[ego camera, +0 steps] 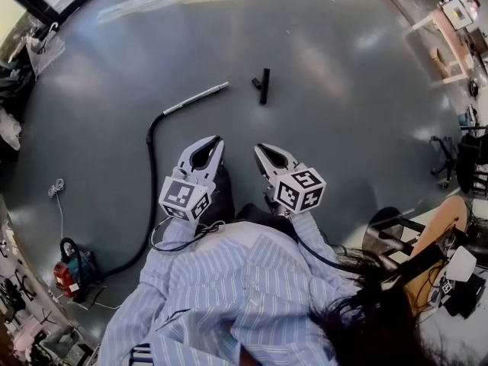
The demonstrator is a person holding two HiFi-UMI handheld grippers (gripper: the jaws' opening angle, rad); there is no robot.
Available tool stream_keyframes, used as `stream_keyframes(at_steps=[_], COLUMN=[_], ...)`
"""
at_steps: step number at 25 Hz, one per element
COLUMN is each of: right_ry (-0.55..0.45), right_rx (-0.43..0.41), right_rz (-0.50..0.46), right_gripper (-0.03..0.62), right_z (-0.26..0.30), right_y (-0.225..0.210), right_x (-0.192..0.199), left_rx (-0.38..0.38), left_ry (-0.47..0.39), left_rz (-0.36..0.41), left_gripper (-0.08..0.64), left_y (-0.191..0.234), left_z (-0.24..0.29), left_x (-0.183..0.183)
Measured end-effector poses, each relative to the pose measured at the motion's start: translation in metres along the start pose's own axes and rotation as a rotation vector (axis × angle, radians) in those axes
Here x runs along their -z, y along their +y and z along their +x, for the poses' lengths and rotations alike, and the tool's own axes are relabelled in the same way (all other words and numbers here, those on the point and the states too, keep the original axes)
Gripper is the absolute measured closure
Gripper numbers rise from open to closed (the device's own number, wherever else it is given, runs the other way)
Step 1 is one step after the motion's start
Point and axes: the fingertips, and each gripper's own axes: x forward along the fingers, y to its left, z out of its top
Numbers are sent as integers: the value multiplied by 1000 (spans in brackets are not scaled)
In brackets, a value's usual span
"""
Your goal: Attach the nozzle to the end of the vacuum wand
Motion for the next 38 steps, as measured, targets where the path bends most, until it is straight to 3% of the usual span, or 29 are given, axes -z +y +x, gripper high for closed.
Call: stream_keyframes(at_steps=[6,11,18,26,31,38], right_ry=[7,13,37,112,158,216], right_rx=[-3,40,97,18,-26,51], right_rz=[30,45,106,80,6,21], right_gripper=[571,571,571,571,569,569], right_z=[89,121,124,143,153,179], right_y=[-3,-29,-98,-167,-220,-289], right_x=[-53,-84,-102,-137,-151,-125], left_rx=[35,61,55,-30,-59,-57], left_ry=[72,126,180,208,237,346], left_rz=[4,-2,-50,-130,-117,-86], left_gripper=[552,552,552,552,552,551], left_y=[92,138,150,161,167,200], left_z=[40,79,135,202,250,288], left_x=[-16,-18,-8,-11,2,46])
